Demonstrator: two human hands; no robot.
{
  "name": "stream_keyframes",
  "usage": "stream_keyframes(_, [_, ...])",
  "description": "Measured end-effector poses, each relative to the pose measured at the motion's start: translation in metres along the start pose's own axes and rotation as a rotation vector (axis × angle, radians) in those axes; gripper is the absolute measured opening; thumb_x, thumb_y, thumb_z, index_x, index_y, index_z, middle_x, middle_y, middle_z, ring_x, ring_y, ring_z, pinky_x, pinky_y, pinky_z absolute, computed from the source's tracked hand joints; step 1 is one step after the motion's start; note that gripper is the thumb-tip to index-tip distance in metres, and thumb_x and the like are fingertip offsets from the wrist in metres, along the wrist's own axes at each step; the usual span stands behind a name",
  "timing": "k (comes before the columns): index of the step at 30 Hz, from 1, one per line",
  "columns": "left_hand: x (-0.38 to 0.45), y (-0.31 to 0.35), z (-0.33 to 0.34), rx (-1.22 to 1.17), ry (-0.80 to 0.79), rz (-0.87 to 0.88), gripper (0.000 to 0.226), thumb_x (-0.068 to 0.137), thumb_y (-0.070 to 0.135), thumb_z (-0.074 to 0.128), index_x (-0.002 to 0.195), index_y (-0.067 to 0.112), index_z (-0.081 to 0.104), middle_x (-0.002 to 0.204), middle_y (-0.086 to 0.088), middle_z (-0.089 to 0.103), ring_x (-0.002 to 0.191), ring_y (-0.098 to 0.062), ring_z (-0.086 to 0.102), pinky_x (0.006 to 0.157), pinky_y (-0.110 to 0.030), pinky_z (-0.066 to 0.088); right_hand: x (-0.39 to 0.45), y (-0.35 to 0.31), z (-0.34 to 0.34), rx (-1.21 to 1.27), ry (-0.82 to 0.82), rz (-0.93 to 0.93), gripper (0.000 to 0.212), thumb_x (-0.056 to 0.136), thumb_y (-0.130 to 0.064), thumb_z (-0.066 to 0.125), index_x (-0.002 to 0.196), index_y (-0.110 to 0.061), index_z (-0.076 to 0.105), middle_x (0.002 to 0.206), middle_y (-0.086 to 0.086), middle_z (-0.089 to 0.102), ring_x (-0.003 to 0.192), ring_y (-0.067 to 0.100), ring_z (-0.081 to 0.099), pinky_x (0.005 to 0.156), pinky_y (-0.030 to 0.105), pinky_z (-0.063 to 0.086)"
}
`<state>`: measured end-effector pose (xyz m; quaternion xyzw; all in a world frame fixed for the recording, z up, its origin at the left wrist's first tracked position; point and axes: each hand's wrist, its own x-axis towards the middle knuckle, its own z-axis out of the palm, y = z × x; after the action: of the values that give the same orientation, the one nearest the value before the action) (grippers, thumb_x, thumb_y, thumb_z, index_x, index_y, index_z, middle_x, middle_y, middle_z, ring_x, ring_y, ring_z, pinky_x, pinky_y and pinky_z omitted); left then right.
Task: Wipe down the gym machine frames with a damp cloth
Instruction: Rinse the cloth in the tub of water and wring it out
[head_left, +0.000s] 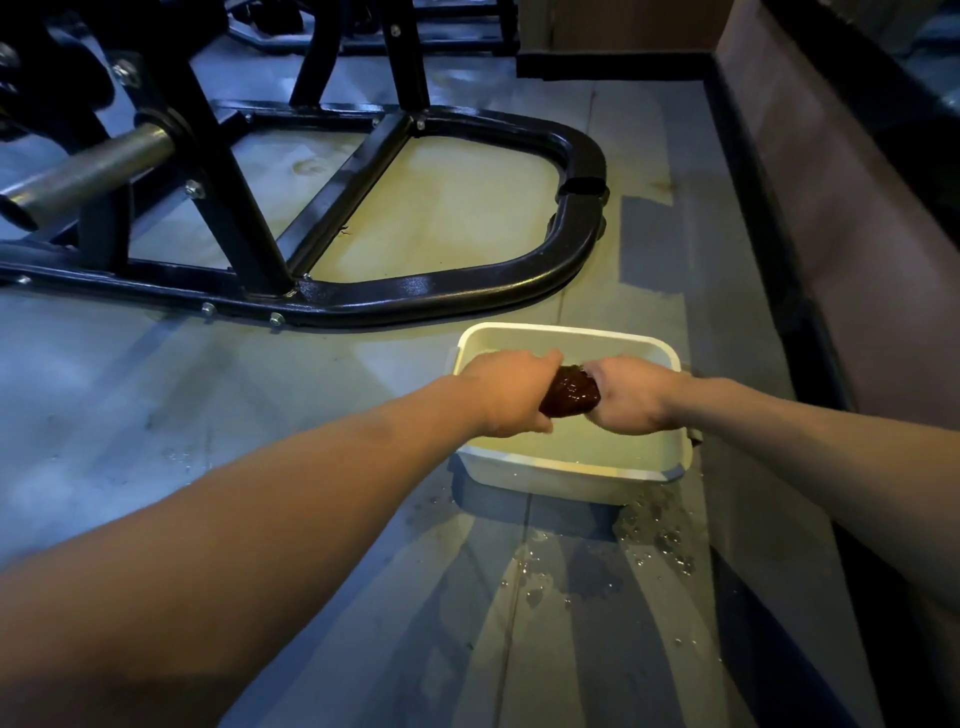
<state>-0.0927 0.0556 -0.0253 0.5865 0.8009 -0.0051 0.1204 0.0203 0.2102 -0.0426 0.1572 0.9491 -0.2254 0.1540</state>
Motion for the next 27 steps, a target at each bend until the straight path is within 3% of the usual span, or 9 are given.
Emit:
stream_keyframes(3, [0.004,-0.004,0.001,0.218,0.172,0.156,0.060,0.096,0.044,0.068,0.142,0.023,0.036,0.120,-0.004,0.062,0.099,-0.025,0.066,0.072,-0.034,0.048,0.001,0.000,-0.009,0.200,-0.079,0.078,0.007,0.086,-0.008,0.065,0.088,-0.014,0.066,0.073,0.002,0.069,0.069,0.017,0.065,0.062,0.027,0.054])
stream_keyframes(6, [0.005,-0.008,-0.001,0.241,0.235,0.212,0.052,0.099,0.048,0.060,0.142,0.025,0.041,0.122,0.000,0.060,0.097,-0.022,0.066,0.071,-0.034,0.050,0.004,0.004,-0.009,0.273,0.013,0.069,0.023,0.084,-0.011,0.074,0.103,-0.019,0.065,0.087,-0.001,0.071,0.081,0.016,0.066,0.066,0.024,0.052])
stream_keyframes(8, [0.003,-0.008,-0.005,0.035,0.221,0.053,0.042,0.098,0.051,0.060,0.133,0.028,0.052,0.115,0.003,0.065,0.097,-0.020,0.066,0.075,-0.034,0.051,0.006,0.008,-0.002,0.175,0.214,0.041,0.052,0.083,-0.023,0.082,0.129,-0.028,0.057,0.118,-0.001,0.067,0.108,0.019,0.063,0.088,0.033,0.057])
stream_keyframes(11, [0.006,-0.010,-0.015,-0.446,0.064,-0.269,0.031,0.098,0.049,0.060,0.112,0.021,0.064,0.089,-0.003,0.071,0.076,-0.020,0.071,0.061,-0.030,0.054,0.001,0.007,-0.003,0.029,0.441,-0.062,0.084,0.087,-0.037,0.082,0.155,-0.027,0.035,0.155,-0.001,0.040,0.141,0.023,0.037,0.118,0.048,0.040])
stream_keyframes(15, [0.002,-0.012,-0.031,-1.010,-0.082,-0.381,0.036,0.101,0.045,0.057,0.117,0.014,0.066,0.091,-0.010,0.071,0.060,-0.015,0.064,0.049,-0.025,0.042,-0.005,-0.001,0.004,-0.124,0.478,-0.234,0.101,0.084,-0.053,0.081,0.161,-0.024,0.024,0.165,-0.001,0.029,0.150,0.024,0.025,0.119,0.043,0.034])
stream_keyframes(17, [-0.003,-0.011,-0.037,-1.242,-0.232,-0.350,0.043,0.102,0.046,0.053,0.124,0.009,0.063,0.094,-0.011,0.068,0.059,-0.014,0.059,0.044,-0.021,0.033,-0.005,-0.005,0.011,-0.024,0.547,-0.253,0.094,0.083,-0.048,0.083,0.158,-0.021,0.032,0.159,0.003,0.041,0.143,0.024,0.038,0.116,0.043,0.039])
stream_keyframes(19, [-0.007,-0.009,-0.043,-1.380,-0.318,-0.322,0.045,0.103,0.045,0.051,0.125,0.006,0.061,0.093,-0.009,0.068,0.058,-0.014,0.056,0.042,-0.019,0.028,-0.003,-0.009,0.012,0.112,0.628,-0.281,0.074,0.086,-0.032,0.083,0.148,-0.019,0.045,0.143,0.004,0.056,0.128,0.022,0.052,0.107,0.041,0.049])
stream_keyframes(22, [-0.007,-0.009,-0.050,-1.255,-0.280,-0.310,0.042,0.103,0.046,0.056,0.125,0.011,0.062,0.094,-0.008,0.072,0.060,-0.013,0.060,0.048,-0.020,0.035,-0.001,-0.011,0.006,0.161,0.605,-0.289,0.046,0.092,-0.018,0.076,0.132,-0.021,0.053,0.122,0.000,0.065,0.107,0.017,0.062,0.088,0.031,0.054])
stream_keyframes(27, [-0.005,-0.003,-0.034,-0.679,-0.185,-0.206,0.036,0.090,0.040,0.076,0.111,0.013,0.064,0.092,-0.010,0.072,0.074,-0.017,0.069,0.067,-0.030,0.057,-0.003,-0.011,-0.005,-0.068,0.337,-0.189,0.027,0.098,-0.030,0.071,0.115,-0.029,0.051,0.103,-0.006,0.065,0.092,0.013,0.063,0.081,0.028,0.054])
